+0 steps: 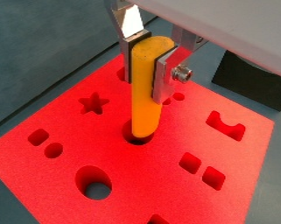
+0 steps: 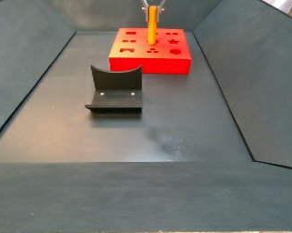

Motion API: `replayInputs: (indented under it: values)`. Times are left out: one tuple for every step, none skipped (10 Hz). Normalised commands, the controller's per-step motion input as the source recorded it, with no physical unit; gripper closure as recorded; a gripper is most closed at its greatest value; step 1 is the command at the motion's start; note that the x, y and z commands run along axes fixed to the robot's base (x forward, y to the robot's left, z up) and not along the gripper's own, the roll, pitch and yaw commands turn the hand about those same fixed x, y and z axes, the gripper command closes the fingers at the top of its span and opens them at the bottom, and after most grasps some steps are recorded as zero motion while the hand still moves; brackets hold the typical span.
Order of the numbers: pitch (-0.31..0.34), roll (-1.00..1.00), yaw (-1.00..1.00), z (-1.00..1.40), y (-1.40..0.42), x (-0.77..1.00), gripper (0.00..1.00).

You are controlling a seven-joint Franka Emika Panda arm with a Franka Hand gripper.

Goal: Pick up the oval object. Move up. Move to above the board. Insert the oval object.
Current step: Insert the oval object.

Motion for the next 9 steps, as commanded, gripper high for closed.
replayInputs:
  values:
    - [0.0,0.07,-0.06,-0.03,0.0,0.0,1.0]
    - [0.0,0.07,-0.08,0.0,-0.05,0.0,1.0]
    - [0.0,0.13,-0.04,0.0,-0.17,0.0,1.0]
    - [0.0,0.17,0.0,0.0,-0.22,0.0,1.0]
    - [0.0,0.2,0.05,0.0,-0.22,0.0,1.0]
    - [0.0,0.11,0.05,0.0,-0.04,0.0,1.0]
    - [0.0,0.07,0.05,-0.05,0.0,0.01,1.0]
    - [0.0,0.07,0.03,-0.06,0.0,0.11,1.0]
    - [0.003,0.07,0.01,-0.06,0.0,0.14,1.0]
